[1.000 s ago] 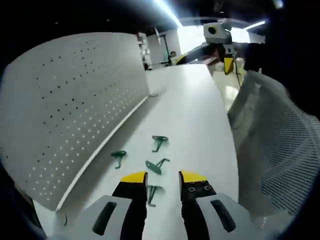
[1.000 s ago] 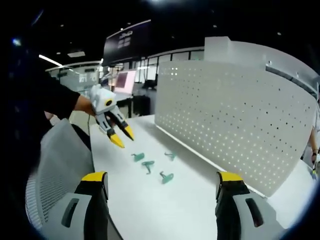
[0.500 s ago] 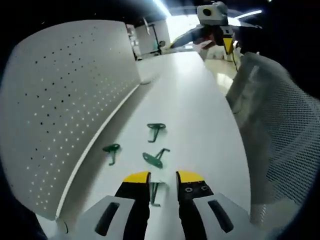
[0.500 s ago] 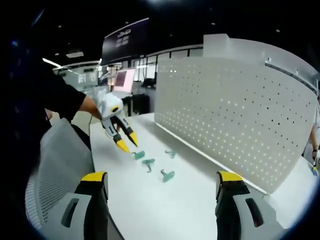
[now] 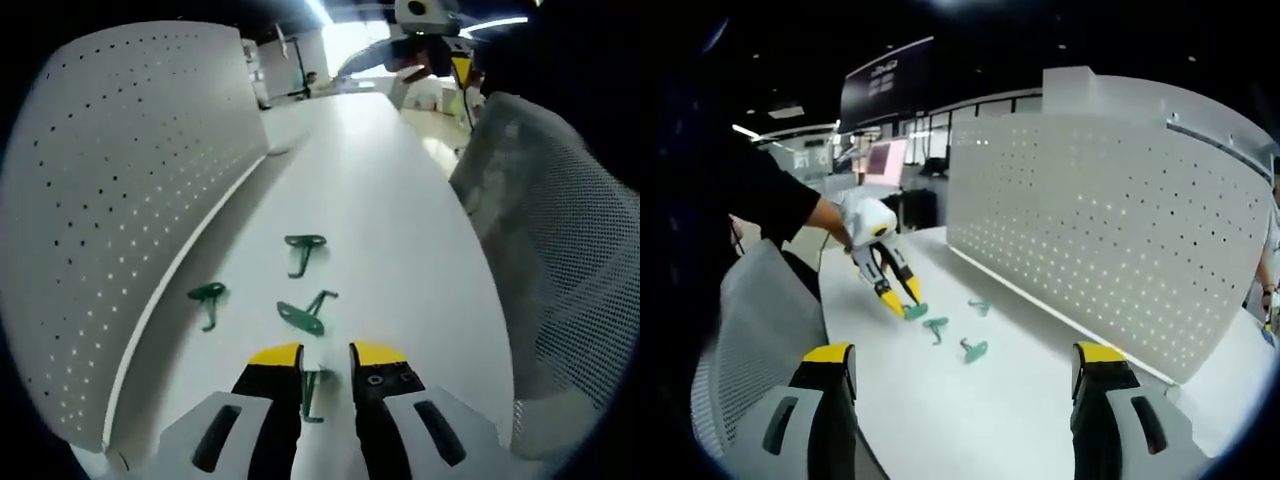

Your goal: Insert the hook assembly into the mounting plate slot until the hook locks in place.

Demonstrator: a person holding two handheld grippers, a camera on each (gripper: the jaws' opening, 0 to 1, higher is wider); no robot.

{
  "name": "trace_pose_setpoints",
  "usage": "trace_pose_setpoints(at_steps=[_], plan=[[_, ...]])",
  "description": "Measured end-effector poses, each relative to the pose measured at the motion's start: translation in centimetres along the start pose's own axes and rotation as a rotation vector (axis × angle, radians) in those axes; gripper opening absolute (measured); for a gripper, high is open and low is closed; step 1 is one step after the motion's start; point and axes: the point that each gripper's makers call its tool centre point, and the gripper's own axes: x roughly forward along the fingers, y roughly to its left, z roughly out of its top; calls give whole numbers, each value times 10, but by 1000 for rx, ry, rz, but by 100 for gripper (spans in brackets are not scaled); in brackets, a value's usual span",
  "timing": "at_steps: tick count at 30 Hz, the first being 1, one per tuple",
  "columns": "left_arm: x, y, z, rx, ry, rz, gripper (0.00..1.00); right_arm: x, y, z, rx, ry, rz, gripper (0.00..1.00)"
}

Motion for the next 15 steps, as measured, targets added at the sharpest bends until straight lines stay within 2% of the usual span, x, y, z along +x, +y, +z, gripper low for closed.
trace_pose_setpoints(at_steps=[6,15], plan=[[1,1,-10,10,45,-17,20,-2,-3,0,2,-1,-8,91],[-4,7,-20,33,86,10,19,0,-1,2,6,-6,-1,91]])
